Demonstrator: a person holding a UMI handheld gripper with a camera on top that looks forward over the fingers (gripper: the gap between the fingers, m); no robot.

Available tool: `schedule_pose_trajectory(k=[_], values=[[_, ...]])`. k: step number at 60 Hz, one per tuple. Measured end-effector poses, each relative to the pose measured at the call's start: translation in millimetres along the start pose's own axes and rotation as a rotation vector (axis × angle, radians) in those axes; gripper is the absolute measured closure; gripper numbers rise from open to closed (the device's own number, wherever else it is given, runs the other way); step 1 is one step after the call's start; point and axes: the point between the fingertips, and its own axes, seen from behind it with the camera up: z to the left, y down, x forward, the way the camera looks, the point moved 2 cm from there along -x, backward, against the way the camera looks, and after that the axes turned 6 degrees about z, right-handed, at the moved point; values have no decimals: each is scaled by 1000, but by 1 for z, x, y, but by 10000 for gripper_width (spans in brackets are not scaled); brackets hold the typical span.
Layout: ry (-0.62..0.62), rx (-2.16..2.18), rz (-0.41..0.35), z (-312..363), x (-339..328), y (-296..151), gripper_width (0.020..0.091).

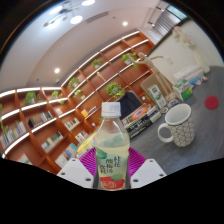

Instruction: Pour water

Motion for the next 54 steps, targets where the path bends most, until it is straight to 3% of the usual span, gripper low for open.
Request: schedule_pose_trajectory(k=[16, 26, 40, 54], values=[[-211, 723, -115, -20, 5, -58, 741], [-310, 1049, -141, -29, 9, -77, 740], [-360, 1353, -160, -47, 6, -87, 741], [-352, 1344, -150, -49, 8, -85, 738]])
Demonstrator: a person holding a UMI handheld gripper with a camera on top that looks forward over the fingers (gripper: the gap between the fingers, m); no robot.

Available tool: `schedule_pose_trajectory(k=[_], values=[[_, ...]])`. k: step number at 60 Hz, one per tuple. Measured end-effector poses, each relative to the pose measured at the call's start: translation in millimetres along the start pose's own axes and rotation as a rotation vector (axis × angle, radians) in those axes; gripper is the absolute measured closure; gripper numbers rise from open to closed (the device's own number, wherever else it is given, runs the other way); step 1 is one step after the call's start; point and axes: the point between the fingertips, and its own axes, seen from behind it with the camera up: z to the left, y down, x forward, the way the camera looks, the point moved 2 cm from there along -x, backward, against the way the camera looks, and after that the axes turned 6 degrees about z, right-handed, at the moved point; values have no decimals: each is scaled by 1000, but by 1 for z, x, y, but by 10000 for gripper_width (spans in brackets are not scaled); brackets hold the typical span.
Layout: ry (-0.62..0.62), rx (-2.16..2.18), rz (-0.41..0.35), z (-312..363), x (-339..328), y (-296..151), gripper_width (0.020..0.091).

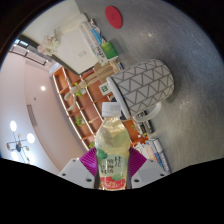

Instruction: Pour water

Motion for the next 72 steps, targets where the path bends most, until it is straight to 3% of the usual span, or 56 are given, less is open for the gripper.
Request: schedule_pose_trajectory(k=[10, 22, 27, 36, 46, 57, 72], values=[[62, -284, 61, 10, 8, 24, 740], [135, -1027, 109, 54, 12, 41, 715], [203, -1340, 63, 85, 14, 35, 717], [327, -1804, -86, 137, 11, -3, 716], [494, -2033, -240, 176, 2, -69, 718], [671, -2060, -365, 172, -19, -170, 718], [829, -1940, -398, 128, -56, -260, 716]])
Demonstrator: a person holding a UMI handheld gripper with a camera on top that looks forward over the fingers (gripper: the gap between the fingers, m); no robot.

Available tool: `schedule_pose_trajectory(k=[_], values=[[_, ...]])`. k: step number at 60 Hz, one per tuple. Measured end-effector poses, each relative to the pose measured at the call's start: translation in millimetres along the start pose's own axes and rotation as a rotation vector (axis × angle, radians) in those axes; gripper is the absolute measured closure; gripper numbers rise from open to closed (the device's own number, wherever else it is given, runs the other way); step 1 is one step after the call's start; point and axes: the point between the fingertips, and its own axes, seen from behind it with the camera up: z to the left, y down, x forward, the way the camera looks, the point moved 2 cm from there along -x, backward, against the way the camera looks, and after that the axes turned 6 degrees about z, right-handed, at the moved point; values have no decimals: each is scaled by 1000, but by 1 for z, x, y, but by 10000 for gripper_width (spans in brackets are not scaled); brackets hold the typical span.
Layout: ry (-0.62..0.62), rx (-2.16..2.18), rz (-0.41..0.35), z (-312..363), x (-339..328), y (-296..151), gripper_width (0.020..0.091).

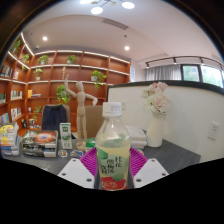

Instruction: Pour water

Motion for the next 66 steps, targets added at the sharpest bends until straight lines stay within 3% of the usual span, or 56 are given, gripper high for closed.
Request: schedule_pose_trajectory(k=[10, 12, 21, 31, 35, 37, 66], values=[[11, 33, 63, -14, 18, 46, 702], [5, 46, 26, -13, 17, 41, 718], [-17, 95, 25, -17, 14, 44, 715], [-26, 131, 39, -18, 16, 48, 575], [-43, 121, 89, -13, 17, 58, 342], [-58, 107, 91, -9, 15, 59, 280], [-209, -97, 137, 27, -120, 75, 285]])
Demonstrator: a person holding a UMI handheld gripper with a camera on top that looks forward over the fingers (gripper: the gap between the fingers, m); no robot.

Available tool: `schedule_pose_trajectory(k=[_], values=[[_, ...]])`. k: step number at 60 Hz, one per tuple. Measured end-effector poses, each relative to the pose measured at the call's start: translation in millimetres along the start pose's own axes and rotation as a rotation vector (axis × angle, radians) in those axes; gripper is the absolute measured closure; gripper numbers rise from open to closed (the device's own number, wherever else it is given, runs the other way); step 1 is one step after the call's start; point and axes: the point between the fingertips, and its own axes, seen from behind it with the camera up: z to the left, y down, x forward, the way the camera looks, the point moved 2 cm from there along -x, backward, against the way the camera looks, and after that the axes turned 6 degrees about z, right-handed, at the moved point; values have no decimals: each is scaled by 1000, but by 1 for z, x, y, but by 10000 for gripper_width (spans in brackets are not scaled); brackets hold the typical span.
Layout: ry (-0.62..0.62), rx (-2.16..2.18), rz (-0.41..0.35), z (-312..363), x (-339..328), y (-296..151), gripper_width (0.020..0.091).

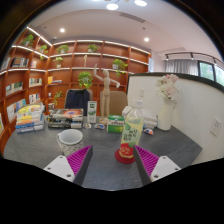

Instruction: Pour water

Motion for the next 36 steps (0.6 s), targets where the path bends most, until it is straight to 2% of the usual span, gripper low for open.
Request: schedule_pose_trajectory(k=[8, 26, 36], values=[[-45, -35, -9, 19, -33, -1, 289], [-191, 4, -108, 58, -82, -30, 294], [-201, 8, -137, 61, -89, -37, 303]])
